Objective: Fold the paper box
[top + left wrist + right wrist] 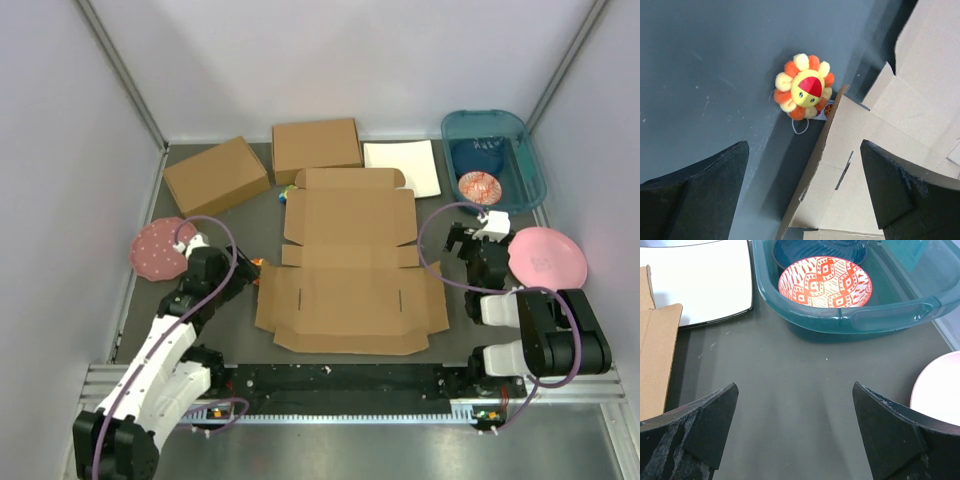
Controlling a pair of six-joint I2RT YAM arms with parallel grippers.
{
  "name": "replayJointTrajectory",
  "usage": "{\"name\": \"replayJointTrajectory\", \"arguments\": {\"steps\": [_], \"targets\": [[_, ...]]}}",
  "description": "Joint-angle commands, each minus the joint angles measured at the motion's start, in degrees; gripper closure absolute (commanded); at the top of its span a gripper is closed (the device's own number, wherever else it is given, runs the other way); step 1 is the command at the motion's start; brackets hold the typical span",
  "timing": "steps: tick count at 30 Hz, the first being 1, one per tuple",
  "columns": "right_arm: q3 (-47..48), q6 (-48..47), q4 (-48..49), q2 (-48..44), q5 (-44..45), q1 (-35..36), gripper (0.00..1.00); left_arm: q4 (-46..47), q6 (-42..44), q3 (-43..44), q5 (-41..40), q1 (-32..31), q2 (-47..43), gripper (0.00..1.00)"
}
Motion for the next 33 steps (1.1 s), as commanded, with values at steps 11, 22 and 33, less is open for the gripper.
{"name": "replayJointTrajectory", "arguments": {"steps": [11,22,33], "targets": [[1.54,-1.47,0.82,0.14,-6.09,-0.33,0.01,-6.44,3.45,10.89,12.64,0.19,-5.06,0.01],[30.96,-1.32,-55.12,-18.82,5.14,20.39,0.01,-10.30,8.90,11.59,10.96,0.45,0.64,0.01],[39.35,6.32,-82.24,-26.22,27.48,38.43,0.01,-15.23,11.82,20.73,-8.63,-9.47,4.57,0.01]]}}
